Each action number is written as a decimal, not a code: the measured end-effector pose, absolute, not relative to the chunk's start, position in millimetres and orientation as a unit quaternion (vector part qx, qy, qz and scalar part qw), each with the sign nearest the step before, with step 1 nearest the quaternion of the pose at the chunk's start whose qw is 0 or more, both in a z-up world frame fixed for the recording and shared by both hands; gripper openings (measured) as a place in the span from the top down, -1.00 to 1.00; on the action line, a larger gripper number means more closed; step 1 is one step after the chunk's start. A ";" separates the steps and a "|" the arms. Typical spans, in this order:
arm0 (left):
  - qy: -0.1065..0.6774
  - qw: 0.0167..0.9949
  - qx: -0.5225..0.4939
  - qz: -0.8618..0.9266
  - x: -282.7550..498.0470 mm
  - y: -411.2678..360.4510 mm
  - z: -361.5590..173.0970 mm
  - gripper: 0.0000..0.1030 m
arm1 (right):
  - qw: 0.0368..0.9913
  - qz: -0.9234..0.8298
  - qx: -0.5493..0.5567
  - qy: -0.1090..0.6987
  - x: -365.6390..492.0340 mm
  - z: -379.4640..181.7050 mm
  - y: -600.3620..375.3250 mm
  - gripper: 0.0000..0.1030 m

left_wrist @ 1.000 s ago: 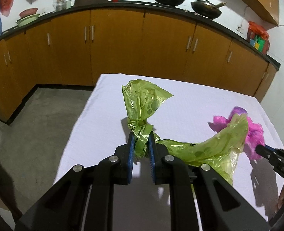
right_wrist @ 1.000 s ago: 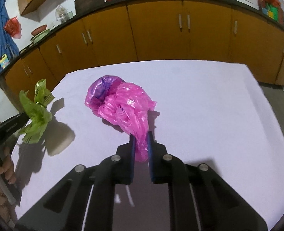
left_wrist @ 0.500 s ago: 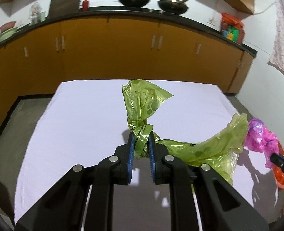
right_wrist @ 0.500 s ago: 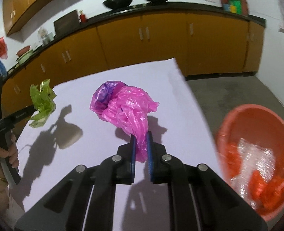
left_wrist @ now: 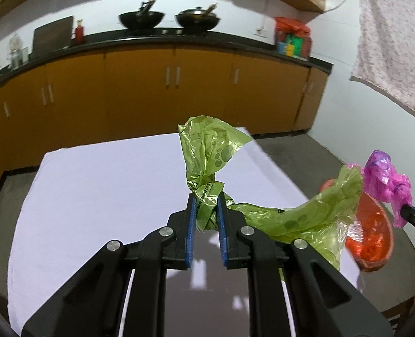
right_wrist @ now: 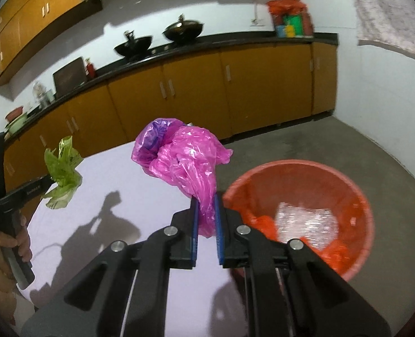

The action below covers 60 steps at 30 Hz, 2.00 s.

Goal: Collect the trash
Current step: 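Carry the green bag in the left tool while the right tool carries the pink bag over the wastebasket, then open both tools over the wastebasket to drop the green and pink bags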

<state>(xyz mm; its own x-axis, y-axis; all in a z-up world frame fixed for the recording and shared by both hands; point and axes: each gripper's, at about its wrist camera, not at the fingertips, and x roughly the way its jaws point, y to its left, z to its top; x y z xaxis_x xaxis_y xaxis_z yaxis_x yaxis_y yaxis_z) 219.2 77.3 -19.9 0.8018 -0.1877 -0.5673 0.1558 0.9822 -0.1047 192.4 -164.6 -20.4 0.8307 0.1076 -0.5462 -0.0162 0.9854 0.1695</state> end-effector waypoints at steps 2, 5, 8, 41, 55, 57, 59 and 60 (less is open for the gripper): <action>0.297 0.949 -0.021 -0.102 214.6 64.8 -16.5 0.71 | 0.956 0.020 0.083 0.281 183.1 -15.3 -178.3 0.78; 0.292 0.949 -0.013 -0.120 205.4 42.5 -11.5 0.71 | 0.959 0.005 0.087 0.271 171.4 -9.6 -194.4 0.78; 0.287 0.948 -0.006 -0.137 202.3 22.5 -7.0 0.71 | 0.962 -0.010 0.086 0.260 157.3 -4.7 -208.8 0.78; 0.311 0.918 0.051 -0.240 195.2 -123.3 -26.9 0.71 | 0.959 -0.075 0.128 0.240 116.4 -8.5 -291.5 0.78; 0.335 0.904 0.070 -0.257 210.3 -162.2 -52.2 0.71 | 0.950 -0.086 0.159 0.256 142.4 -30.2 -308.0 0.78; 0.339 0.902 0.073 -0.259 212.3 -166.1 -56.5 0.71 | 0.949 -0.088 0.162 0.256 146.5 -32.4 -310.4 0.78; 0.341 0.900 0.077 -0.261 213.8 -170.1 -60.8 0.71 | 0.948 -0.089 0.165 0.256 150.3 -33.8 -311.7 0.78; 0.342 0.899 0.078 -0.261 214.6 -170.9 -62.6 0.71 | 0.948 -0.088 0.166 0.255 153.1 -34.1 -312.0 0.78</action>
<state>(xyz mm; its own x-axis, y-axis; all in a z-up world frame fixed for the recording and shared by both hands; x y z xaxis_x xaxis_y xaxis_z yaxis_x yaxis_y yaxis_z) 214.6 -170.9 -62.6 0.6293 -0.4156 -0.6567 0.5228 0.8516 -0.0379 153.1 -312.0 -34.1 0.8539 -0.0826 -0.5138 0.2527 0.9290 0.2706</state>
